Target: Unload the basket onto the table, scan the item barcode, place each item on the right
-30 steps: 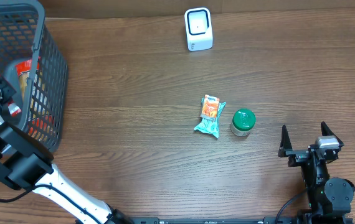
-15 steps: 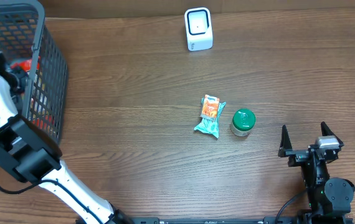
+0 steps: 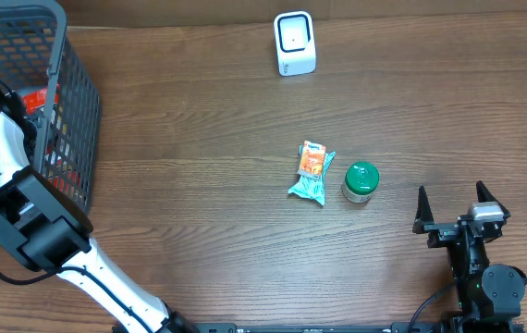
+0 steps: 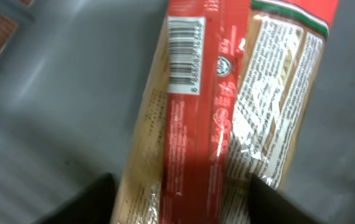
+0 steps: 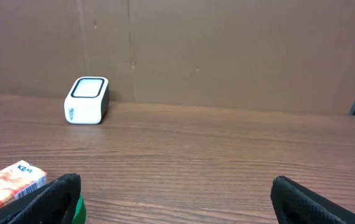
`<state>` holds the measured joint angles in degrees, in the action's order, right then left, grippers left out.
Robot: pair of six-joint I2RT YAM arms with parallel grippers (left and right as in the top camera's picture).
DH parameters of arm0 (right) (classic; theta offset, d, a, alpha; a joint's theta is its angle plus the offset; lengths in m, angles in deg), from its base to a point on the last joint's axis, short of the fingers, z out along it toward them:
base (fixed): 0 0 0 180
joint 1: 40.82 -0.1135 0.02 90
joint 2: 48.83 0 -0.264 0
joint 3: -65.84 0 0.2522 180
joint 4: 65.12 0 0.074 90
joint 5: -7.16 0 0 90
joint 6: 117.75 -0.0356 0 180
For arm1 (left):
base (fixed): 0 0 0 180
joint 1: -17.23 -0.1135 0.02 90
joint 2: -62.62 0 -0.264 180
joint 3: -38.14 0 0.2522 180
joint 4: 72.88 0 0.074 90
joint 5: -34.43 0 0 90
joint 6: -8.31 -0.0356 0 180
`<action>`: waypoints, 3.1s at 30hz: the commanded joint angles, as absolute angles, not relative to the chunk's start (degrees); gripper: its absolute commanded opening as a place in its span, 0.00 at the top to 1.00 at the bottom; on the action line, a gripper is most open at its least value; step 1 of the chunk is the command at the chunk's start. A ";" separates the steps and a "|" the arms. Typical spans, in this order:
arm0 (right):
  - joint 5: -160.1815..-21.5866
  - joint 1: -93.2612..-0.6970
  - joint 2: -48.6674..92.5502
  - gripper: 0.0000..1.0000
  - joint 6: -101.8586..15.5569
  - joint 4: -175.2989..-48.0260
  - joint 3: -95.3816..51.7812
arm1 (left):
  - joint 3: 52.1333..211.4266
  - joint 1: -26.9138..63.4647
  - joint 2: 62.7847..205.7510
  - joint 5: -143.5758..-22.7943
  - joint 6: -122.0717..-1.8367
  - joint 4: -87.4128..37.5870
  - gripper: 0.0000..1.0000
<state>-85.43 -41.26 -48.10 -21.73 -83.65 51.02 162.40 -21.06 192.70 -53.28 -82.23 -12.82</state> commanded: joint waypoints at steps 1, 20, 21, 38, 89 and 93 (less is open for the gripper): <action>-85.50 -41.07 -48.67 0.00 -21.49 -83.50 51.63 | 162.27 -21.32 191.72 -52.65 -82.77 -13.08 0.24; -85.50 -41.07 -48.67 0.00 -21.49 -83.50 51.63 | 163.36 -21.36 196.24 -54.95 -85.40 -10.91 0.00; -85.50 -41.07 -48.67 0.00 -21.49 -83.50 51.63 | 163.36 -21.36 197.03 -53.50 -85.40 -10.61 0.00; -85.50 -41.07 -48.67 0.00 -21.49 -83.50 51.63 | 164.28 -21.41 201.05 -58.22 -85.53 -9.03 0.96; -85.50 -41.07 -48.67 0.00 -21.49 -83.50 51.63 | 113.99 37.80 151.11 -49.02 -48.61 -17.62 0.96; -85.50 -41.07 -48.67 0.00 -21.49 -83.50 51.63 | 109.14 40.47 151.31 -49.18 -48.22 -23.61 0.96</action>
